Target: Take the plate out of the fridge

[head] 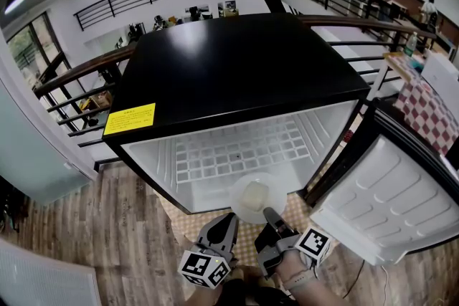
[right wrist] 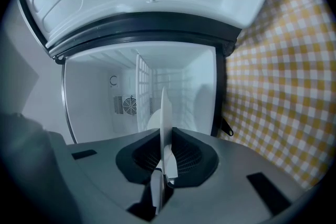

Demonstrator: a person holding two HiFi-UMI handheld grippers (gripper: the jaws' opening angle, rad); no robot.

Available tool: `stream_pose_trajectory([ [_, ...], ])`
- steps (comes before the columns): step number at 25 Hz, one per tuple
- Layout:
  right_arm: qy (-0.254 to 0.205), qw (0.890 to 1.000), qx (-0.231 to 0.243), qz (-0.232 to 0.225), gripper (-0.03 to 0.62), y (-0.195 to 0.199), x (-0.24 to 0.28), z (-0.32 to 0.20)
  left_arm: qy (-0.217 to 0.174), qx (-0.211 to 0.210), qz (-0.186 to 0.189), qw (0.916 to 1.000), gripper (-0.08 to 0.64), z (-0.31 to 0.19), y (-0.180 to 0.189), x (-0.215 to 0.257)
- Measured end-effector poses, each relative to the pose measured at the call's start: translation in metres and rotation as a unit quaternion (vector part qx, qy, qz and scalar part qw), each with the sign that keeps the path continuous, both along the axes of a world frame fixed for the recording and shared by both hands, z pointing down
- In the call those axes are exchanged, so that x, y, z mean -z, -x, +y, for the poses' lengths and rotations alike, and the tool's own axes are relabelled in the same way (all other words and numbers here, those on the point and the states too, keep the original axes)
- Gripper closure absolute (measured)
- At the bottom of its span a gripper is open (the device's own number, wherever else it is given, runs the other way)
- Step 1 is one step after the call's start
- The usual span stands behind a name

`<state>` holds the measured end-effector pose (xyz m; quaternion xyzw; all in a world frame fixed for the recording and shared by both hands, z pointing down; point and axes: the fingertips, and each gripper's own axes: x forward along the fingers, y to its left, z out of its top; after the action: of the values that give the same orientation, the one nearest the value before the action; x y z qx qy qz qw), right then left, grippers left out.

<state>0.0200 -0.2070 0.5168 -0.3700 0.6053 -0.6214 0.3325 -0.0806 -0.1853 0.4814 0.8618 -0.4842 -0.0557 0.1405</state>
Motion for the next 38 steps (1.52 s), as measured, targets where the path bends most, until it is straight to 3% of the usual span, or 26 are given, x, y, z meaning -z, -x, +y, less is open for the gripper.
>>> stream_pose_trajectory([
  [38, 0.009, 1.0, 0.001, -0.004, 0.543, 0.01, -0.03, -0.002, 0.031, -0.004, -0.003, 0.9995, 0.549, 0.005, 0.002, -0.025],
])
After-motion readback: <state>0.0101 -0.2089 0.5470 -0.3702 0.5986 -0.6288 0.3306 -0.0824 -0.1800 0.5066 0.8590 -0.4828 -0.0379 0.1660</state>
